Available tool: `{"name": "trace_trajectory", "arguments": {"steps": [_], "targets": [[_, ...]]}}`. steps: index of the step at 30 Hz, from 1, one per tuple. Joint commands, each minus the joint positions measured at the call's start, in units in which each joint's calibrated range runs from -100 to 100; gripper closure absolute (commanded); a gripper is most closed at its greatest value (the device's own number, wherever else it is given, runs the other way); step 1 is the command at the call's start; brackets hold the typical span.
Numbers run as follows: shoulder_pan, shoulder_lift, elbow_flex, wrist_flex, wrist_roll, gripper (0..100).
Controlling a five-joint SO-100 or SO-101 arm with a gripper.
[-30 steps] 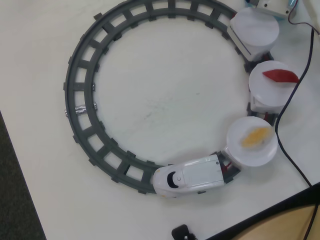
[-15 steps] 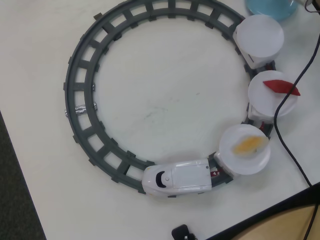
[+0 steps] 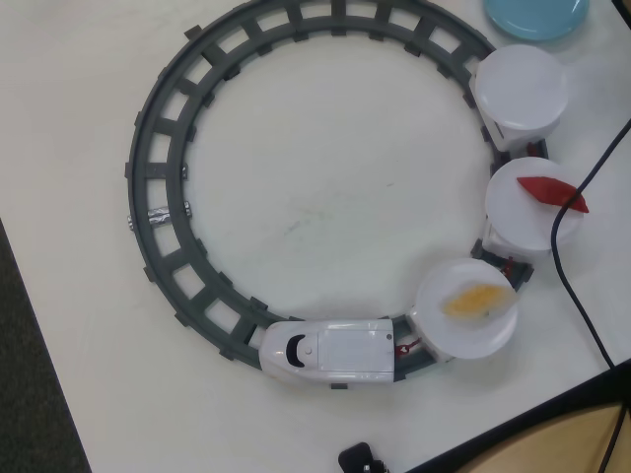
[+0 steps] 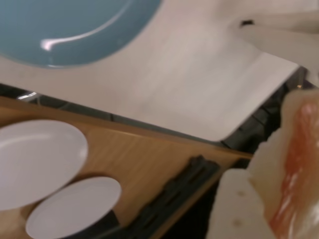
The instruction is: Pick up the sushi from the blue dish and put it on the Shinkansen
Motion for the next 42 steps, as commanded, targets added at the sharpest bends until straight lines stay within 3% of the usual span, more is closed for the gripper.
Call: {"name": "trace_trajectory", "arguments": {"steps": [1,11,15,27,36,42], "targets": [[-0.38,-5.57,-3.16,0.97,-0.39,98],[-0.65,-5.49,-2.89,0.88,-0.23,98],[-2.67,-7.49,5.55,0.8,-0.12,98],[-10.86,-34.21,60.21,-2.8,-0.12,98],[-20.63,-60.85,104.92,-20.26,0.03,98],[-28.99,-80.31,125.12,-23.34,-0.33,98]]}}
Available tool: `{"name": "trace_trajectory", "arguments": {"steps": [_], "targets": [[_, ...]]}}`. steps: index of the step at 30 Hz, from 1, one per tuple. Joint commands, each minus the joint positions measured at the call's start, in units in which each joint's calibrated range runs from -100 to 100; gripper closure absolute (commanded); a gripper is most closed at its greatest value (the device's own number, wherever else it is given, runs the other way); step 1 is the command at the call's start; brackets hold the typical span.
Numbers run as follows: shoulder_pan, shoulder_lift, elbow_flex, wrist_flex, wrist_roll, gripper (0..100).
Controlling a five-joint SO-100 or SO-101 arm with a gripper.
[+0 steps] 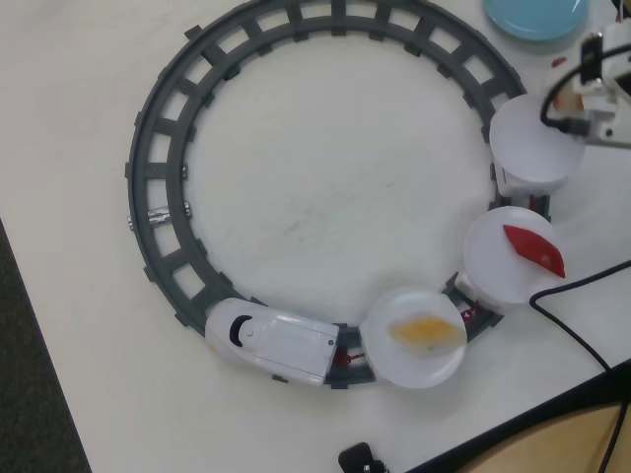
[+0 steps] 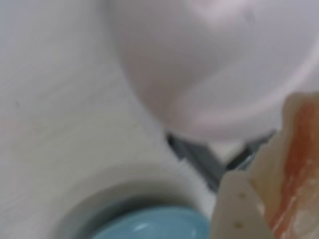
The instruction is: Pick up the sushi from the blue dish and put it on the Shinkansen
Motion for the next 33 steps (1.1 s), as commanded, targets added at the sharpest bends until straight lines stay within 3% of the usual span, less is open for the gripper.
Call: {"name": "trace_trajectory", "arguments": {"steps": [1,6,13,28,30,33], "targets": [[-4.77,-13.76,9.84,-2.23,-0.07,98],[-8.91,-22.86,21.51,-8.65,0.19,98],[-11.55,-19.19,28.51,-18.67,0.29,98],[-18.5,-14.01,30.94,-18.24,0.29,98],[-19.56,-14.09,31.84,-18.15,0.29,95],[-20.0,-14.68,32.46,-17.64,0.35,82]]}}
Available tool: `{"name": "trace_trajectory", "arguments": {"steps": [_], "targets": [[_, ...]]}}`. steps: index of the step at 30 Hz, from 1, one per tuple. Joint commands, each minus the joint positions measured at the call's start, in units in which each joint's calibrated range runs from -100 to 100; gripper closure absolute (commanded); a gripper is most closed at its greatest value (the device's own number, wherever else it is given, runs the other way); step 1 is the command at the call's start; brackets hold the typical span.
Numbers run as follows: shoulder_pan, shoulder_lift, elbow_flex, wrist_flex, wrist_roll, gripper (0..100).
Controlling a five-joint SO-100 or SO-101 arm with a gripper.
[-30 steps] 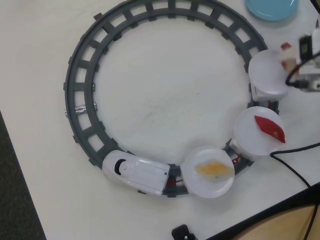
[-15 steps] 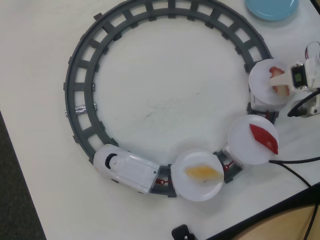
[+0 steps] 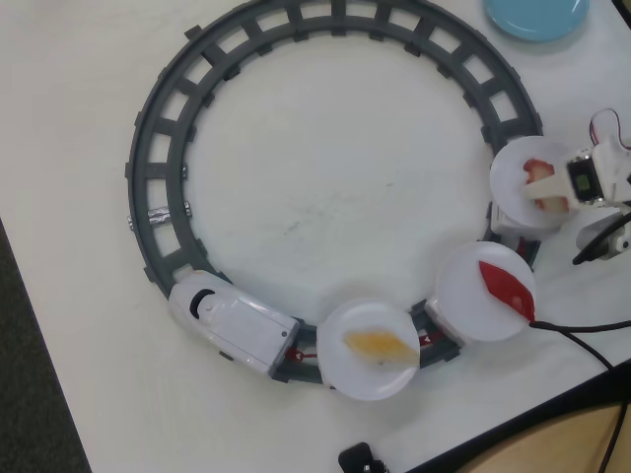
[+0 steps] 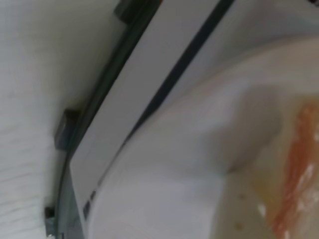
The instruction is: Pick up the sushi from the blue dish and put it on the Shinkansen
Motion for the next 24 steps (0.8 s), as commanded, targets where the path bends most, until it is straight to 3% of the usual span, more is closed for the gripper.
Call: {"name": "trace_trajectory", "arguments": {"steps": [1,5,12,24], "targets": [[-0.62,0.23,0.77,1.86,0.4,78],[-0.18,0.06,0.5,3.48,1.4,68],[5.1,-10.54,0.5,3.4,0.66,66],[30.72,-51.8,3.19,18.2,-7.52,66]]}}
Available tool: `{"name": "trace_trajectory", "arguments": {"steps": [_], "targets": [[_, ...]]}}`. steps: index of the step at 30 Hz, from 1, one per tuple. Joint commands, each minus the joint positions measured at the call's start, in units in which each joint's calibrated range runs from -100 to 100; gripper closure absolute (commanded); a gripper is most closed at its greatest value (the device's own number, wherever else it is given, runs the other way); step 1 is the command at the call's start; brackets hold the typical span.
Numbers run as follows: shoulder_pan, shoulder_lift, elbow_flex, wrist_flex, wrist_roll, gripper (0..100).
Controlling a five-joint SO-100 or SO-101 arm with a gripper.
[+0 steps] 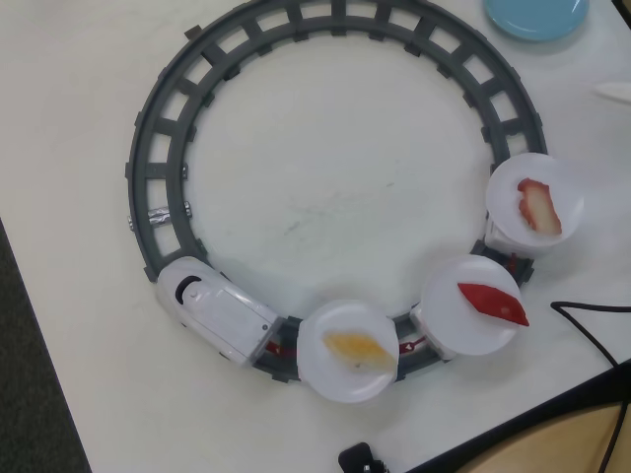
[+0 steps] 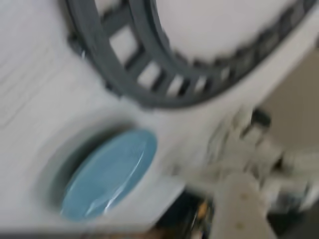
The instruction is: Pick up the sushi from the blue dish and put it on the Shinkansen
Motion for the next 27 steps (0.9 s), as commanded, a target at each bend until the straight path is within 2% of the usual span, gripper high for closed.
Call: {"name": "trace_trajectory", "arguments": {"steps": [1,5,14,27], "targets": [[10.3,-8.42,2.56,3.24,-2.24,66],[19.81,-8.92,11.62,-0.01,-2.34,66],[35.66,-9.75,32.18,-17.9,-5.96,66],[35.48,-9.84,35.95,-16.02,-5.39,66]]}}
